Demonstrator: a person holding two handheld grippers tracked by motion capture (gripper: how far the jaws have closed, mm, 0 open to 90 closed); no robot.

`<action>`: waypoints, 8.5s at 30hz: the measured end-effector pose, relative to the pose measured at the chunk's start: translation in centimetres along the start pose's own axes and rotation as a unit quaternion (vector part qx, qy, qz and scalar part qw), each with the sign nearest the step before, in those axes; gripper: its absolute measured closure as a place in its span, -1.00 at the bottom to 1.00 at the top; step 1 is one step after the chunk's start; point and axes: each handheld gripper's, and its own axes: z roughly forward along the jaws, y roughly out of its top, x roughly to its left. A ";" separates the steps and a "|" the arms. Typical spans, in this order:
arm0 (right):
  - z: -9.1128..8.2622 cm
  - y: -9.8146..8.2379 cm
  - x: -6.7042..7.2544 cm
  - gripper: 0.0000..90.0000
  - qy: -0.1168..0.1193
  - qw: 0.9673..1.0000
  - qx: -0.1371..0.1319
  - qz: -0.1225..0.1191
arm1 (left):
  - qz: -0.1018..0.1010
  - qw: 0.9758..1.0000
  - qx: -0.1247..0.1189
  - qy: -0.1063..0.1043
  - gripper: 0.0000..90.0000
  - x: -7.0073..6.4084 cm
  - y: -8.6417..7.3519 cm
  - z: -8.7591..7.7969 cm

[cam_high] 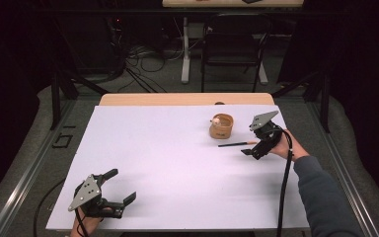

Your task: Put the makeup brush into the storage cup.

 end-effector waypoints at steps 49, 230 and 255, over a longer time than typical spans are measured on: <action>4.8 -0.3 -3.1 -0.53 0.023 0.993 0.107 -0.043 | 0.005 1.000 -0.003 -0.002 -1.00 -0.1 0.0 0.1; 3.7 11.6 10.4 0.86 0.114 0.938 0.094 -0.315 | 0.111 0.937 0.304 -0.134 0.48 -2.9 8.2 18.8; 3.8 10.7 10.3 -0.40 0.086 0.971 0.042 -0.219 | 0.099 0.943 0.283 -0.146 0.89 -3.3 6.5 18.0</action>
